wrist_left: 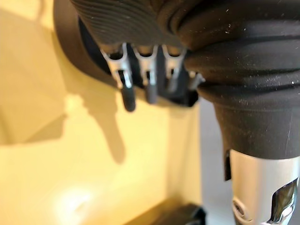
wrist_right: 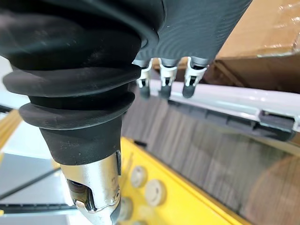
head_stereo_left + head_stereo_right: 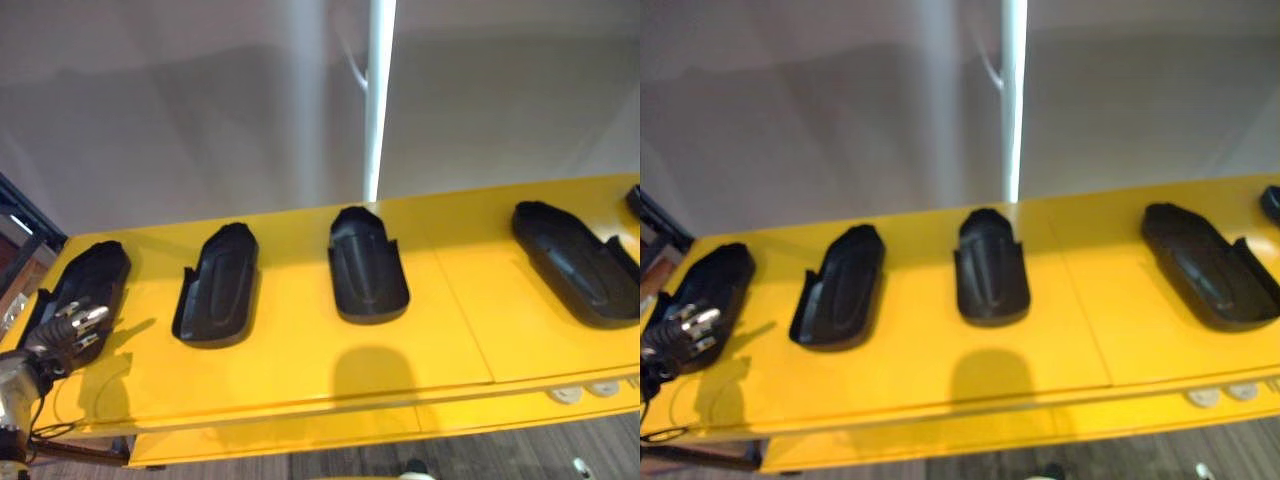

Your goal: Walk over and take plastic housings, then place them on the shelf

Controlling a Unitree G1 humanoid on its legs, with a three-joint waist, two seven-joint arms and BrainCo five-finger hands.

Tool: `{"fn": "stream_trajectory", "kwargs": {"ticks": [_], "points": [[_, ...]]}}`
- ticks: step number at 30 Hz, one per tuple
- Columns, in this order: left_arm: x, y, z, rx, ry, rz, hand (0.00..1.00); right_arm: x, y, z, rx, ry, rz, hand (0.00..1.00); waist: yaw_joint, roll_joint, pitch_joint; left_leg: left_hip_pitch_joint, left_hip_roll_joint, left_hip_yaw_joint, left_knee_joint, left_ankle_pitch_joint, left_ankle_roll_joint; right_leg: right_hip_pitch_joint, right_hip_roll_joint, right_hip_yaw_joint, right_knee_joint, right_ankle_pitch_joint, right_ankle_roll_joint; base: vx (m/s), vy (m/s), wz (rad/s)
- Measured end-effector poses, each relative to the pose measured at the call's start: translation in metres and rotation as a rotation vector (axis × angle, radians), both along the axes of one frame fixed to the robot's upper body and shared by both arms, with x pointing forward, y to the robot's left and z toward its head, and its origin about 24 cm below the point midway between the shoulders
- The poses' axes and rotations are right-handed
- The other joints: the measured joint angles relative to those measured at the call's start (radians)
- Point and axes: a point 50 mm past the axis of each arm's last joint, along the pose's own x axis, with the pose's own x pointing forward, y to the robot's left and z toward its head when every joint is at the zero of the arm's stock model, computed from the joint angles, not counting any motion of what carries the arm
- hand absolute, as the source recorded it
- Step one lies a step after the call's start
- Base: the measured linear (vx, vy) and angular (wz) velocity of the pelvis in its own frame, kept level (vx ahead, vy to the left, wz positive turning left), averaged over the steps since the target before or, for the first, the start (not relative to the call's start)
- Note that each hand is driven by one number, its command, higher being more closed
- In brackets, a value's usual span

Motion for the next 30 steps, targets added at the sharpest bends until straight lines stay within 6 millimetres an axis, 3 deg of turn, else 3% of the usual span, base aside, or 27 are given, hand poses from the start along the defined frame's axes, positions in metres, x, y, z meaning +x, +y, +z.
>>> {"fn": "stream_trajectory", "kwargs": {"ticks": [14,30], "points": [[0.008,-0.002,0.009,0.029,-0.059,-0.013,0.00,-0.003,0.008,-0.007,0.039,0.012,0.004,0.00,-0.001,-0.006,0.003,0.000,0.000,0.000,-0.002,0.000,0.000,0.000,0.001,0.000,0.000,0.000,0.000,0.00,0.000,0.00],[0.006,-0.003,0.004,0.070,0.031,-0.079,0.00,-0.001,0.013,-0.011,0.058,0.024,0.021,0.00,0.000,-0.008,0.002,0.000,0.003,0.001,-0.002,0.000,0.000,-0.001,0.004,-0.001,-0.001,-0.001,-0.001,0.00,0.000,0.00]]}}
